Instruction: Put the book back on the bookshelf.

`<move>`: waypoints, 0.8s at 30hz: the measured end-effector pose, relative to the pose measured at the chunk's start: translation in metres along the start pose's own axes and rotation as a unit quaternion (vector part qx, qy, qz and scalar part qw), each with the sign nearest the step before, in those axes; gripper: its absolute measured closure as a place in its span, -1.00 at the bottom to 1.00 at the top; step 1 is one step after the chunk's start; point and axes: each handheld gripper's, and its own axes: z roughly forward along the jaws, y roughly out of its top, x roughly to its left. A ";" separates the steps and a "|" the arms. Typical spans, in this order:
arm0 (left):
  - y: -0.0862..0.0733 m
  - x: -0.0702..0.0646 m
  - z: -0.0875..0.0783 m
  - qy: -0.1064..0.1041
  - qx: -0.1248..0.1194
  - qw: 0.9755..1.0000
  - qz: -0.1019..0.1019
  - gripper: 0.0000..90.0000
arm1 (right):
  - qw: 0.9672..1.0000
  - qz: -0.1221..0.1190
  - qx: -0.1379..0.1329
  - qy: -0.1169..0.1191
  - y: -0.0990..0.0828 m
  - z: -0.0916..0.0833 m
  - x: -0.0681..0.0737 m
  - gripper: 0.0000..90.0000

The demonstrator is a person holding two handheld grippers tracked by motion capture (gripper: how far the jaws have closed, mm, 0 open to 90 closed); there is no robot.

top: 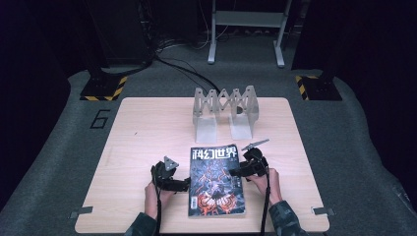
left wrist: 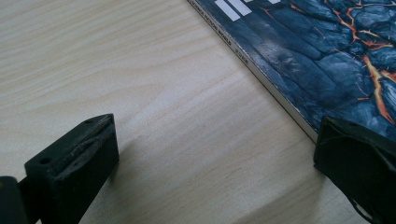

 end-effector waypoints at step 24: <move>0.000 0.000 0.000 -0.001 0.000 1.000 -0.001 -1.00 | 0.997 -0.014 -0.071 0.008 0.016 0.005 0.007 -0.05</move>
